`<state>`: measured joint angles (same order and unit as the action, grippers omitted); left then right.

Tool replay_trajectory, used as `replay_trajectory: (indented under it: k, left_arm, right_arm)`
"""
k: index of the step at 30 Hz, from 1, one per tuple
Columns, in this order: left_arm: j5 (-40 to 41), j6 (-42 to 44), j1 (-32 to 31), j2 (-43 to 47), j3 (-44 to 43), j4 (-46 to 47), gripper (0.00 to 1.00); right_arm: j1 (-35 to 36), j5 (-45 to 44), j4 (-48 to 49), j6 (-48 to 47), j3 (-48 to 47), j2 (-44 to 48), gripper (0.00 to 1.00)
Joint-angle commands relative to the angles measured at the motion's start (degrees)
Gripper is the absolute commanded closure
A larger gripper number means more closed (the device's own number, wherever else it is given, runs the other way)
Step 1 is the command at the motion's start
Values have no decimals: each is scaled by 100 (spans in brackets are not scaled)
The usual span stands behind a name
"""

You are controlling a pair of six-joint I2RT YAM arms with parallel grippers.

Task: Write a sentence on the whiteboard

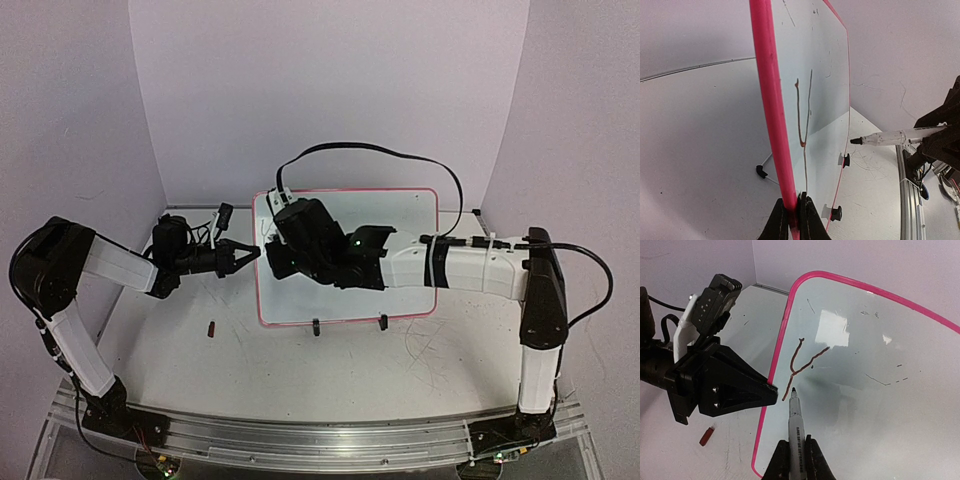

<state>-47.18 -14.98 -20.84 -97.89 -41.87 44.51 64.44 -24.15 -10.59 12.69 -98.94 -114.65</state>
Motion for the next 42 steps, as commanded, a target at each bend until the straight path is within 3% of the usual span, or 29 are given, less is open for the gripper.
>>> replay_trajectory:
  k: [1,42]
  left_arm:
    - [279,382,-71,143,-20,-116,100]
    - [273,400,-68,77,-64,-116,100]
  right_arm:
    - [-109,-168,-2,139,-200,-13,100]
    - [-195,171,-198,322,-368,-392,100]
